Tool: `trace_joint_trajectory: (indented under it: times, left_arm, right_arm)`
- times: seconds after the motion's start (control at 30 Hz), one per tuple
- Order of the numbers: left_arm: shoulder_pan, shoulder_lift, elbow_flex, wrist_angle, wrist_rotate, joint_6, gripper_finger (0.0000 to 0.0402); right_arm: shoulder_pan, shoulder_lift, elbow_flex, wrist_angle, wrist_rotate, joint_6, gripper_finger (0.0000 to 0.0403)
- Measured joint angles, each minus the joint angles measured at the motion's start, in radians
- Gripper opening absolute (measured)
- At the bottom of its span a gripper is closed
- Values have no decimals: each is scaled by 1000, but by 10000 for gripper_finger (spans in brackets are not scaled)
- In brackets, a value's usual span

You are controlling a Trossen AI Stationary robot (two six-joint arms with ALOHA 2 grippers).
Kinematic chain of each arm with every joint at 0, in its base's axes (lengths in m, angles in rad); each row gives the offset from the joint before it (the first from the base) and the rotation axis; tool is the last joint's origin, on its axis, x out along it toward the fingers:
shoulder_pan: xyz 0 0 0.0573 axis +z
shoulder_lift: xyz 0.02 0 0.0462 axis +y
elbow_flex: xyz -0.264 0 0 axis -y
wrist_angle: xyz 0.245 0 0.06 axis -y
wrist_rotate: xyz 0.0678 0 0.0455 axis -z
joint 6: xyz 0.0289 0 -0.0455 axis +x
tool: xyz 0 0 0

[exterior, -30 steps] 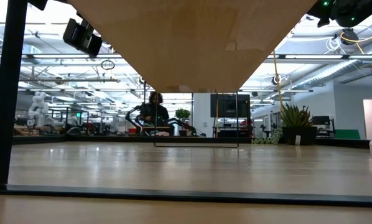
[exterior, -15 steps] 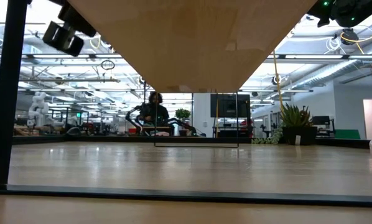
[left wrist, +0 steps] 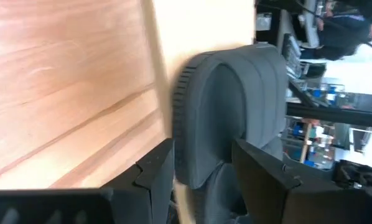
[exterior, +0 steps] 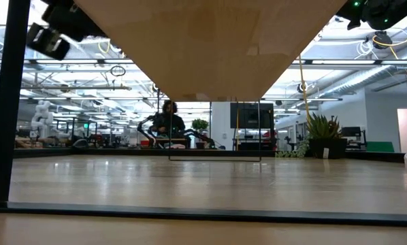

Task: Pick and place slides into the shelf
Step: Put the black slipper on the shelf

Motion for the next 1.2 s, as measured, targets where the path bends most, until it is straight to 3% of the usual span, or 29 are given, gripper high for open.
trace_joint_trajectory:
  times: [1.2]
  left_arm:
    - [-40,70,0,107,13,-65,161]
  right_arm:
    - [0,0,0,-1,29,-35,247]
